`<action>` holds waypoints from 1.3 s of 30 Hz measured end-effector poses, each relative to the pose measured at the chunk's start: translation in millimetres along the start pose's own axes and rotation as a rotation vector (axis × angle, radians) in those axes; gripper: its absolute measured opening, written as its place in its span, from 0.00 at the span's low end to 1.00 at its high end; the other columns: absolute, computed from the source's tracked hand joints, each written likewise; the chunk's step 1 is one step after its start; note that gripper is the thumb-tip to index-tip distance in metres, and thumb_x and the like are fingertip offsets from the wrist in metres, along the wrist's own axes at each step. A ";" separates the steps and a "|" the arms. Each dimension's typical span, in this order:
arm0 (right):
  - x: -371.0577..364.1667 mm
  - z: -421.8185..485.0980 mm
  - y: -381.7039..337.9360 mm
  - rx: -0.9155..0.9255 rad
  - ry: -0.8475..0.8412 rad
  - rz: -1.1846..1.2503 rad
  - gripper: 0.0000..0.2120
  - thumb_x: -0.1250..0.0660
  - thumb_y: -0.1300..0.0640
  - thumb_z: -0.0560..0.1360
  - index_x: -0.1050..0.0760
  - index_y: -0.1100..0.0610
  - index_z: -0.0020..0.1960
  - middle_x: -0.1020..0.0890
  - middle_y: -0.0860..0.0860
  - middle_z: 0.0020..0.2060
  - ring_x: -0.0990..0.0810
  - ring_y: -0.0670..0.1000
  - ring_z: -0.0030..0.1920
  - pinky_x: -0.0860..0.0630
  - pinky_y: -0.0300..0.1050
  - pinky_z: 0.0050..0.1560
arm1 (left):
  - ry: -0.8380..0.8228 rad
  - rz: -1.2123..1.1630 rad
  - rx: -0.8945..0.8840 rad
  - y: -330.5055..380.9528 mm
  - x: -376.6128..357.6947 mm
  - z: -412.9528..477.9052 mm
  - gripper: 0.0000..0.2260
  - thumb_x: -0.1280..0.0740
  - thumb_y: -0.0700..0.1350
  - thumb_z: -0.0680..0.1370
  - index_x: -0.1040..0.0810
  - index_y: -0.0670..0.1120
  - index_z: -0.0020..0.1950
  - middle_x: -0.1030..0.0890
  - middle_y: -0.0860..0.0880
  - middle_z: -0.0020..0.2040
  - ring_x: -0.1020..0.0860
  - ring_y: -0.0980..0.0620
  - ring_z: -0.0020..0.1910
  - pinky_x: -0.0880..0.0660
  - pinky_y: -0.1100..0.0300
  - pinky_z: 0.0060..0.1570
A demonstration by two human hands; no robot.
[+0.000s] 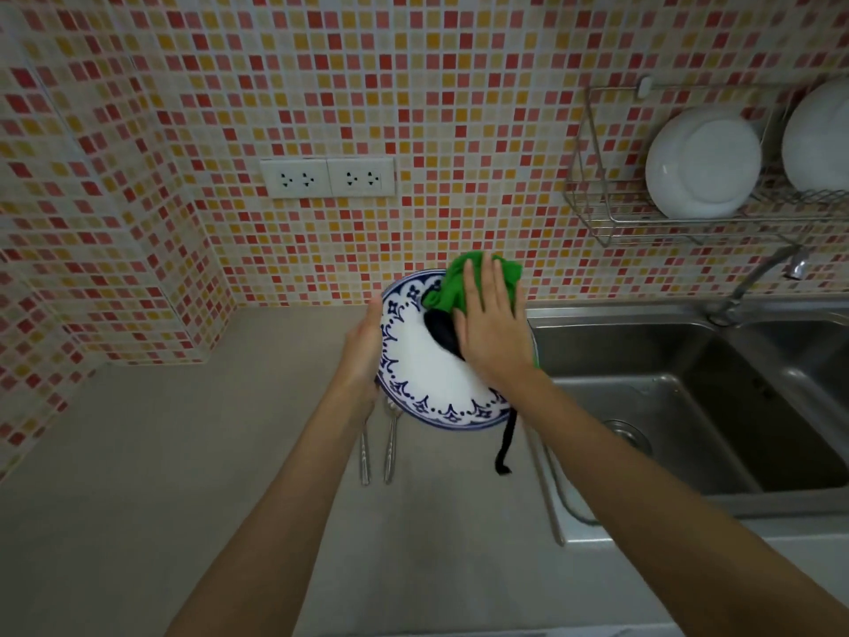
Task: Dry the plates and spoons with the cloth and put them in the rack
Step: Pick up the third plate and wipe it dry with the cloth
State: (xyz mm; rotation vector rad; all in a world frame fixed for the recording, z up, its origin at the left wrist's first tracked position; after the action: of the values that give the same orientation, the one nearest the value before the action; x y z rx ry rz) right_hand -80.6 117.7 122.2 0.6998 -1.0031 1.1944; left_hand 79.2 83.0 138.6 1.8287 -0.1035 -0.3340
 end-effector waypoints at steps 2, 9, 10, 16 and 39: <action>-0.3 -8.9 13.2 0.024 -0.101 -0.052 0.30 0.56 0.46 0.81 0.58 0.59 0.77 0.54 0.59 0.76 0.55 0.57 0.77 0.59 0.57 0.73 | 0.059 -0.020 -0.012 6.4 -0.4 4.0 0.21 0.41 0.61 0.78 0.21 0.49 0.59 0.17 0.46 0.56 0.18 0.45 0.52 0.23 0.45 0.58; 19.8 -78.9 -24.0 0.254 -0.361 0.274 0.27 0.59 0.46 0.81 0.56 0.53 0.77 0.54 0.51 0.77 0.58 0.48 0.76 0.57 0.52 0.76 | 0.152 -0.012 -0.008 4.8 -9.3 0.8 0.24 0.45 0.59 0.80 0.25 0.44 0.64 0.20 0.44 0.57 0.21 0.44 0.54 0.24 0.49 0.58; 21.0 -78.1 -32.0 0.293 -0.337 0.296 0.27 0.61 0.46 0.80 0.55 0.52 0.77 0.54 0.51 0.77 0.58 0.47 0.76 0.57 0.51 0.76 | 0.121 -0.014 0.018 1.7 -11.8 0.6 0.25 0.45 0.61 0.79 0.24 0.44 0.63 0.19 0.44 0.57 0.20 0.45 0.54 0.24 0.50 0.57; 18.6 -31.7 -33.7 0.281 -0.014 0.292 0.31 0.60 0.47 0.76 0.56 0.56 0.77 0.55 0.56 0.77 0.59 0.53 0.76 0.60 0.52 0.76 | -0.107 0.077 0.013 -1.0 -25.4 -11.2 0.31 0.49 0.69 0.75 0.25 0.51 0.65 0.21 0.45 0.62 0.22 0.48 0.61 0.29 0.48 0.66; 21.2 -36.2 -11.3 0.313 0.100 0.234 0.35 0.51 0.42 0.77 0.59 0.56 0.76 0.57 0.56 0.76 0.60 0.54 0.76 0.60 0.56 0.75 | -0.137 0.262 -0.144 22.3 -45.9 -23.0 0.30 0.55 0.66 0.77 0.25 0.51 0.65 0.20 0.47 0.59 0.23 0.52 0.57 0.27 0.58 0.59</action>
State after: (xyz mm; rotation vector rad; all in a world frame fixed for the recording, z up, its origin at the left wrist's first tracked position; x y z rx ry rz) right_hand -59.3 155.3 127.0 0.7721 -0.8386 1.5985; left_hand 44.1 109.1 173.5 1.6256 -0.4006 -0.2737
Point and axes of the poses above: each hand's wrist, its own z-axis towards the middle knuckle, its own x-axis out of the back of the hand, y = z × x, the point moved 1 cm from there along z, towards the middle knuckle
